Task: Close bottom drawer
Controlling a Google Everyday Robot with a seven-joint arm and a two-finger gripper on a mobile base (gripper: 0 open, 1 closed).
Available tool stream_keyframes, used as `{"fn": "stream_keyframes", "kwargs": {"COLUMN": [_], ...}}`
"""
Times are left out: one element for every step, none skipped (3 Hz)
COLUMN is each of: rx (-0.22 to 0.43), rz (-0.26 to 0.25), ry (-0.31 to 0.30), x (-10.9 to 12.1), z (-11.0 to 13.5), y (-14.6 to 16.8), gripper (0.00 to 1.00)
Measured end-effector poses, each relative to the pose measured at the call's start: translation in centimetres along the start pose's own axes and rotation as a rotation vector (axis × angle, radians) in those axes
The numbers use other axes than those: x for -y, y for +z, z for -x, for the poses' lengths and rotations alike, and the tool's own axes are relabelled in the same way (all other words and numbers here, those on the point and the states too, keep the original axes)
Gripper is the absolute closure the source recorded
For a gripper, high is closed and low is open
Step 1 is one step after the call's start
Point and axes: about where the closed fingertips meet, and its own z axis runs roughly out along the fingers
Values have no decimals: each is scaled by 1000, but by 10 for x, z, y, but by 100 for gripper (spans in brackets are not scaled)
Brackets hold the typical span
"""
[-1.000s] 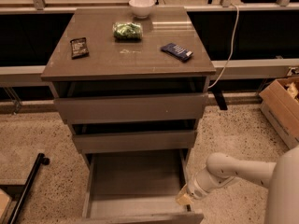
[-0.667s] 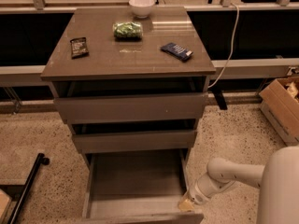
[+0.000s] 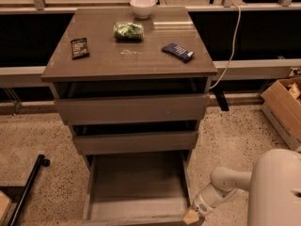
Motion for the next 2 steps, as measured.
{"fn": "stream_keyframes", "kwargs": {"rx": [-28,-31], "rz": [33,74], "ry": [43,89], "x": [8,34], "z": [-12,-22], "y": [21,60], "gripper": [100,100]}}
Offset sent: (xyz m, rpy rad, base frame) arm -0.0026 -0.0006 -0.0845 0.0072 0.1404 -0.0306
